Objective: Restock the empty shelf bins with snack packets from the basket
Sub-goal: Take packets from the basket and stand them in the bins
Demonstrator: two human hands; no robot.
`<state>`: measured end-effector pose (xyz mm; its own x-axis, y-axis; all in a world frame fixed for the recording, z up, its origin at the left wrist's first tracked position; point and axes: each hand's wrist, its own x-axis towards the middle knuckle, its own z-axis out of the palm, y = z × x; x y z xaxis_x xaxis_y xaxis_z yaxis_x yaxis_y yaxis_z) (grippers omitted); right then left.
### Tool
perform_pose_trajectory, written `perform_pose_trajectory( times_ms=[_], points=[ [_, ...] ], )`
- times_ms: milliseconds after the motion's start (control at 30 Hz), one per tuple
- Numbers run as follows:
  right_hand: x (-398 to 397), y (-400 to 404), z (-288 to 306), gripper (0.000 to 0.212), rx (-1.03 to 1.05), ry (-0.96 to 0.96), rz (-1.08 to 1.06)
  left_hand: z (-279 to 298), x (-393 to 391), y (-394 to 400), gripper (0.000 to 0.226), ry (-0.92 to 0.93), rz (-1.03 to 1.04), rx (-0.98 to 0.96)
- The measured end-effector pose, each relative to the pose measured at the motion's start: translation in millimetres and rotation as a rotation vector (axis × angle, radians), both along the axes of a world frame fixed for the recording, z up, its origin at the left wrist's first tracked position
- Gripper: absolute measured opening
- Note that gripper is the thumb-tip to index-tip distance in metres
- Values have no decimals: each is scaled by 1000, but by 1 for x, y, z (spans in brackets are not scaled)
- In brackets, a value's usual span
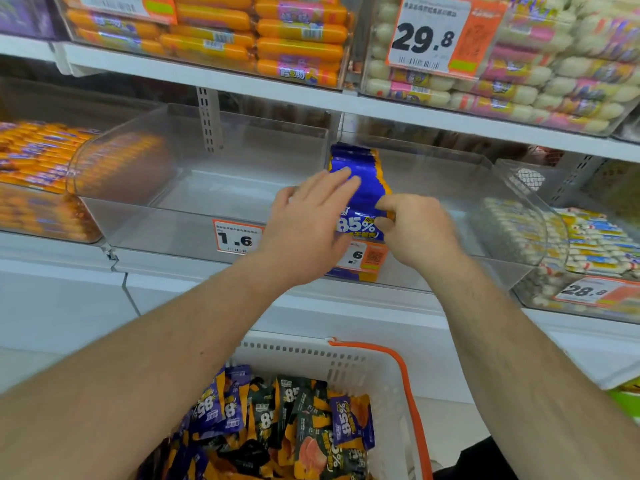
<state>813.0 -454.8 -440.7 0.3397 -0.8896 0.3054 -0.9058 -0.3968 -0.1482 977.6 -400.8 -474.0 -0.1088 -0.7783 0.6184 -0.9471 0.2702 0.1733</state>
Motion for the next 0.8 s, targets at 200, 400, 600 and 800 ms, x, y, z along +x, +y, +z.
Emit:
perform_pose_trajectory(
  times_ms=[200,400,600,800],
  points=[
    [1,1,-14,10,32,-118,-3,-29,-17,-10,88,-321,115,247],
    [-7,-5,-9,24,169,-602,-65,-15,-21,-12,87,-237,88,307],
    [4,-64,0,84,1011,-1364,-378,13,-6,-31,77,776,74,318],
    [17,-73,-5,97,1306,-1403,-182,17,-6,-74,86,1122,89,656]
  ],
)
